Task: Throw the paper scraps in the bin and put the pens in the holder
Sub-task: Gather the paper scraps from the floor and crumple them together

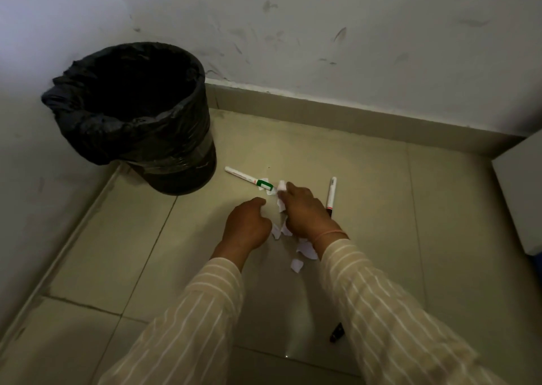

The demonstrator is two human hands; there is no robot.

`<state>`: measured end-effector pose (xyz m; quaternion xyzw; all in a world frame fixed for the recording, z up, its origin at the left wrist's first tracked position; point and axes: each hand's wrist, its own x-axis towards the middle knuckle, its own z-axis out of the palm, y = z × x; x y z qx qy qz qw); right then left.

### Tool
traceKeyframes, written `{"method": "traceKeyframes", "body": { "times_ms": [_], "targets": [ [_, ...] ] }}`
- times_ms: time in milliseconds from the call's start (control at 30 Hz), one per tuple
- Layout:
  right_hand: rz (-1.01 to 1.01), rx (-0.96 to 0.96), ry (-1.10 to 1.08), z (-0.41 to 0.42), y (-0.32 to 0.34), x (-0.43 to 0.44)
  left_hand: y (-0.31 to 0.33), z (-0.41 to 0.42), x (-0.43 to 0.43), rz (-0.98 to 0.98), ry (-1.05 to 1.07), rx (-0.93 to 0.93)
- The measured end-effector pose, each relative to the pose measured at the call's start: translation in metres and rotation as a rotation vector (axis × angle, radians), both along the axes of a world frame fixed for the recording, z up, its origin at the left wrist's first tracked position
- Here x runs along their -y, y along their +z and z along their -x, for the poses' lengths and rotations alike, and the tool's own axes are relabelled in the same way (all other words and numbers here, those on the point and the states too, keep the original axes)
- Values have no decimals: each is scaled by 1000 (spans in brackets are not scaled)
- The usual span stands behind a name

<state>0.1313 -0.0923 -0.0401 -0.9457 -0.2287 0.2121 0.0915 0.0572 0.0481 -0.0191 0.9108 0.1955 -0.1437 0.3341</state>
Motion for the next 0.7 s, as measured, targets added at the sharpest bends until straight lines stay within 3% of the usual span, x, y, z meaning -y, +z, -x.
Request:
{"method": "traceKeyframes", "body": {
  "times_ms": [200,267,333,500,600,700],
  "targets": [
    [-34,71,-187,16,0,13,3,-2,-4,61,54,-18],
    [-138,115,-259,18,3,7,3,0,-2,58,55,-21],
    [-217,131,-189,15,2,-2,3,4,3,56,42,-18],
    [-35,58,87,11,-7,-9,3,10,9,47,5,-30],
    [-23,33,29,25,-6,-1,1,7,2,67,42,-32],
    [-145,-27,-129,29,15,9,-1,5,-4,69,52,-30]
  ]
}}
